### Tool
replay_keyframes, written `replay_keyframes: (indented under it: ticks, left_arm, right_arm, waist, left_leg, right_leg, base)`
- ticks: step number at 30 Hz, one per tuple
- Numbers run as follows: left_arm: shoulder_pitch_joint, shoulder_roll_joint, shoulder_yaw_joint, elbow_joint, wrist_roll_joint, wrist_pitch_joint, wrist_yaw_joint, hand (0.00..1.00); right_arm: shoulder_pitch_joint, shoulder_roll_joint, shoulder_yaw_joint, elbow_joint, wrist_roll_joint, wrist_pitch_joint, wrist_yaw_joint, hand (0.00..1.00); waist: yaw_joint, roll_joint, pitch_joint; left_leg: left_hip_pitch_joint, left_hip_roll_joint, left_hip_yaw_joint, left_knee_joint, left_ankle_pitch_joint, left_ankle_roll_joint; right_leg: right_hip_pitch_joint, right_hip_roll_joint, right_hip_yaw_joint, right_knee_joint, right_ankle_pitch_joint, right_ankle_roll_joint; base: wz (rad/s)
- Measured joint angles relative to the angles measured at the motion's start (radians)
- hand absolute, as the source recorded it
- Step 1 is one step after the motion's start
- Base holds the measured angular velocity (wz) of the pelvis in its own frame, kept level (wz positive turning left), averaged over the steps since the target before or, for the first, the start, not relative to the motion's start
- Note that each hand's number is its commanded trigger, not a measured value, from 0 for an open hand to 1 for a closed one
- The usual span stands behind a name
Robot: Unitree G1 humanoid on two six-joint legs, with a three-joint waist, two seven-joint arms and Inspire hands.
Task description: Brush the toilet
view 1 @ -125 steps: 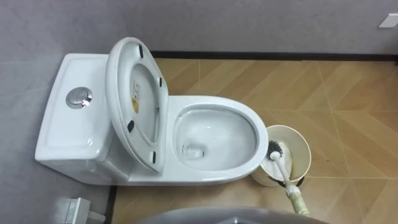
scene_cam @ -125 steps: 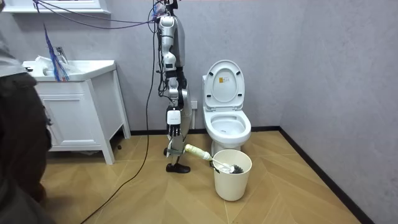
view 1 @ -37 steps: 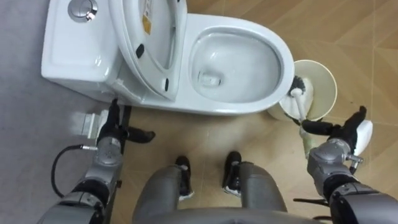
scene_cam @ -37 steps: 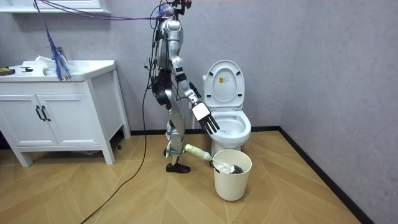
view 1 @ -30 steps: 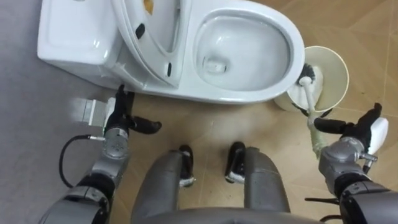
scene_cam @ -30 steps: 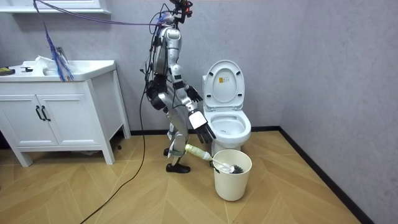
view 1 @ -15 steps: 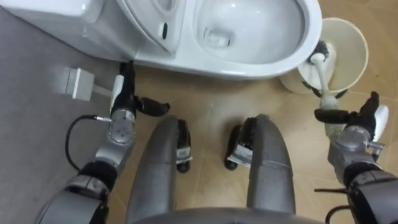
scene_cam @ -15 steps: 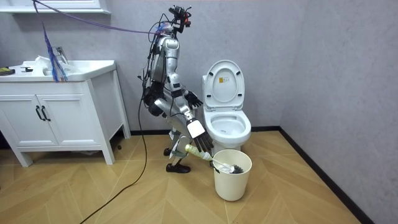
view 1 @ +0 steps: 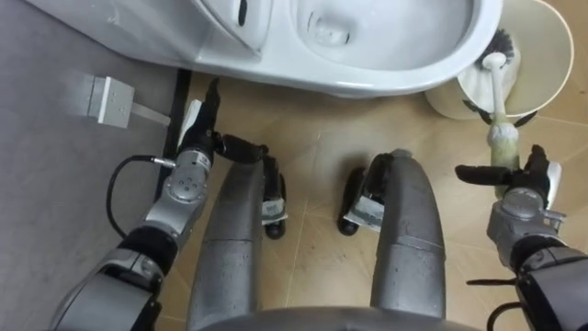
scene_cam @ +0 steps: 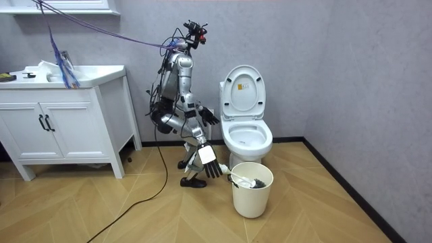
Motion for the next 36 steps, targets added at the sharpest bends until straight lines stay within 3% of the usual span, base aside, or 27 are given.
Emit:
replay_keyframes:
  ticks: [8,24,28,30,31,36]
  left_arm:
    - [-0.017,0.004,0.0,-0.003,-0.01,0.0,0.009,0.0]
    - [-0.013,0.009,-0.02,-0.028,-0.013,0.0,0.053,0.0]
    - [-0.013,0.034,-0.023,-0.029,-0.016,0.001,0.048,0.0]
    - [-0.015,0.046,-0.022,-0.029,-0.015,0.009,0.043,0.0]
    - [-0.018,0.047,-0.019,-0.029,-0.014,0.016,0.039,0.0]
    - [-0.017,0.055,-0.017,-0.049,-0.012,0.028,0.015,0.0]
  right_arm:
    - [-0.025,-0.016,0.0,0.004,0.024,0.013,0.021,0.0]
    - [-0.065,-0.03,0.019,0.006,0.067,0.021,0.052,0.0]
    - [-0.081,-0.039,0.022,0.009,0.12,0.043,0.103,0.0]
    - [-0.084,-0.042,0.022,0.012,0.138,0.045,0.131,0.56]
    - [-0.085,-0.048,0.025,0.018,0.155,0.056,0.149,1.0]
    - [-0.091,-0.062,0.055,0.053,0.17,0.087,0.237,1.0]
  waist:
    - [0.002,0.001,-0.0001]
    - [-0.008,-0.006,0.0038]
    - [-0.022,-0.012,0.0077]
    - [-0.028,-0.013,0.0082]
    - [-0.027,-0.014,0.0081]
    - [-0.026,-0.018,0.0086]
  left_leg:
    - [-0.038,0.001,0.0,0.013,-0.006,-0.003]
    - [-0.078,0.001,0.004,0.015,-0.006,-0.005]
    - [-0.084,0.0,0.003,0.014,-0.007,-0.004]
    - [-0.084,-0.001,0.004,0.012,-0.007,-0.003]
    - [-0.084,-0.001,0.005,0.011,-0.008,-0.002]
    - [-0.088,-0.002,0.002,0.012,-0.009,0.0]
  right_leg:
    - [-0.041,0.002,-0.004,0.013,-0.004,-0.015]
    - [-0.09,0.003,0.009,0.022,-0.004,-0.016]
    - [-0.095,0.002,0.008,0.02,-0.004,-0.015]
    - [-0.095,0.001,0.008,0.018,-0.004,-0.014]
    - [-0.095,0.001,0.008,0.017,-0.004,-0.014]
    - [-0.095,0.0,0.004,0.015,-0.005,-0.012]
  base:
    - [-0.02]
    - [0.0]
    - [0.0]
    - [0.0]
    - [0.0]
    - [0.0]
